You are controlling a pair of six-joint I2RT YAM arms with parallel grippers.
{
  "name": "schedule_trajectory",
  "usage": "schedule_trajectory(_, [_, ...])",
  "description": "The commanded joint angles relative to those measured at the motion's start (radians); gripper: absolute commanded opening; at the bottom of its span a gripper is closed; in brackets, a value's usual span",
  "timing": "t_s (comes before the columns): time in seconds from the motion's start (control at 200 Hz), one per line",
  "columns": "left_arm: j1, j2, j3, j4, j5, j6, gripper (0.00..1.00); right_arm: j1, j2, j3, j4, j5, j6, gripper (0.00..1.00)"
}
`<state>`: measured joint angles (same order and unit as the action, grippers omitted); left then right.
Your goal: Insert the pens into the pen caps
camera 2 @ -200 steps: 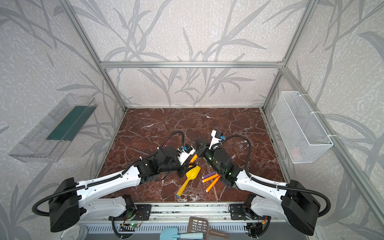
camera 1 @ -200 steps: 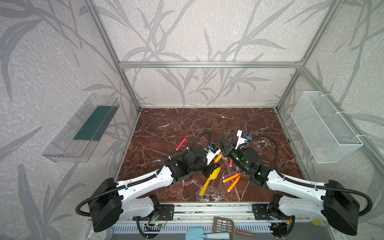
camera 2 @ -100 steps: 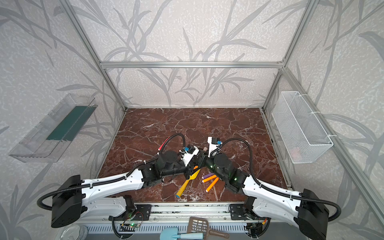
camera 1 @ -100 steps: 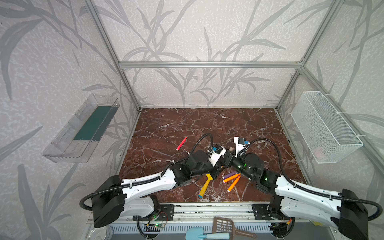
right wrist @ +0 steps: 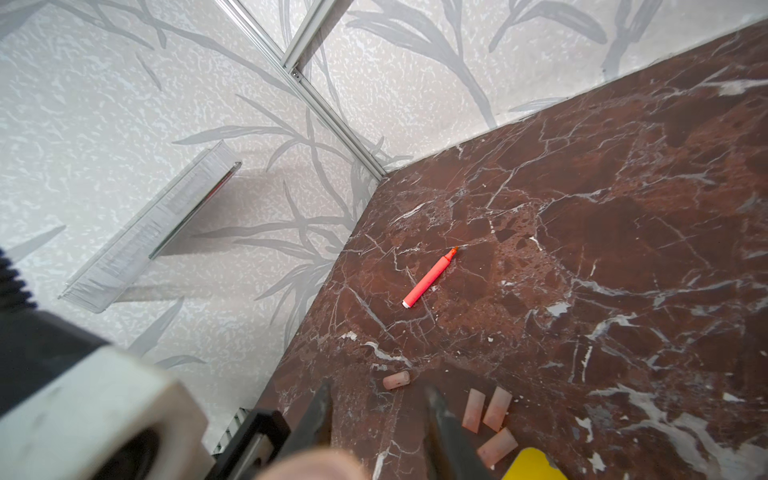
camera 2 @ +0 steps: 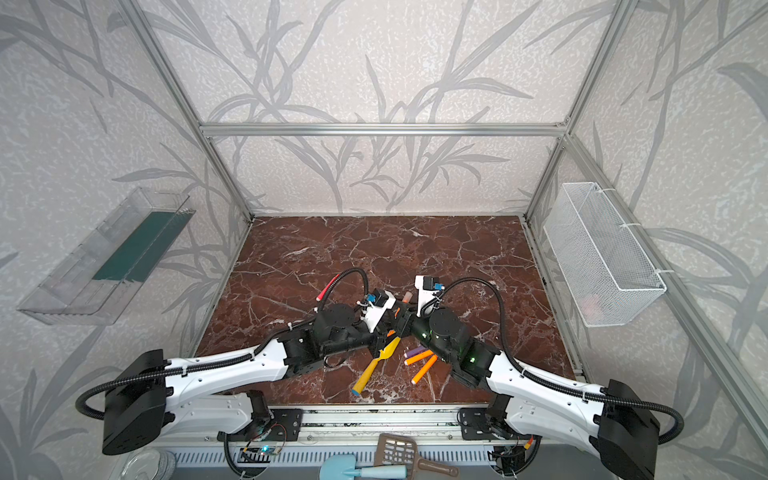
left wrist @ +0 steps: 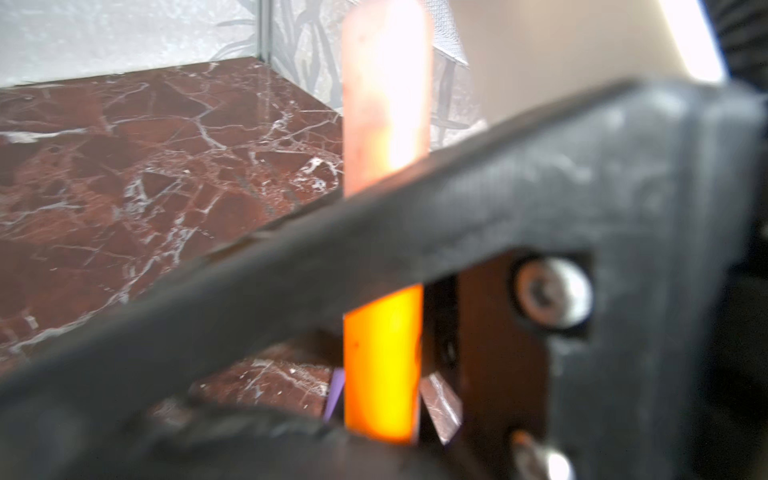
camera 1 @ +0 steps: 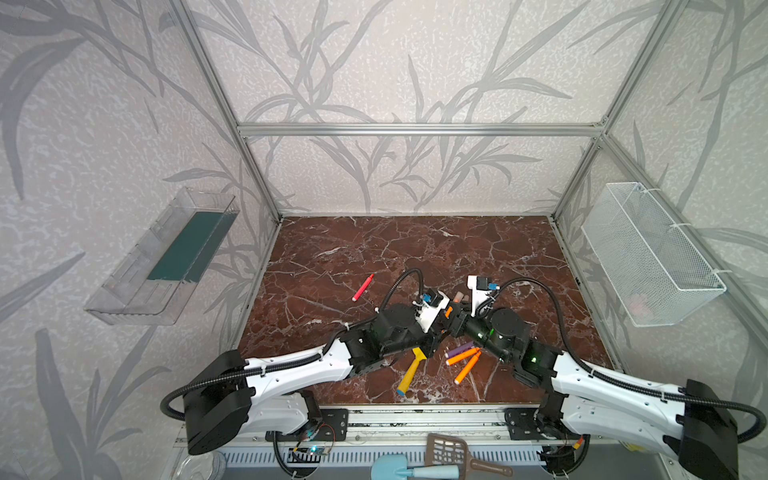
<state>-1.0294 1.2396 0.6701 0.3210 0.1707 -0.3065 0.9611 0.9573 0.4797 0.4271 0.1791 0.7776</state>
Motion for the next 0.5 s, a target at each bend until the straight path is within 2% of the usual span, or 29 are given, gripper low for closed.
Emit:
schedule_trajectory(0.0, [0.002,-0.002,0.010,0.017,-0.080,0.008,0.00,-0.002,-0.055,-0.019,-0.050,0.023,-0.018,0.41])
schedule_trajectory(0.075, [0.002,0.001,0.005,0.028,-0.068,0.003,0.00,-0.001,-0.083,-0.031,-0.051,0.037,-0.021,0.40])
schedule_trajectory(0.25, [0.002,-0.003,0.003,0.042,-0.026,-0.001,0.00,-0.002,-0.069,-0.040,-0.026,0.033,-0.019,0.32])
schedule_trajectory(0.395, [0.001,0.000,-0.001,0.054,-0.012,-0.003,0.00,-0.003,-0.021,-0.019,-0.012,0.016,-0.021,0.20])
schedule_trajectory(0.495, [0.002,0.000,0.003,0.041,-0.041,-0.010,0.00,-0.004,-0.001,-0.012,-0.012,0.013,-0.020,0.10])
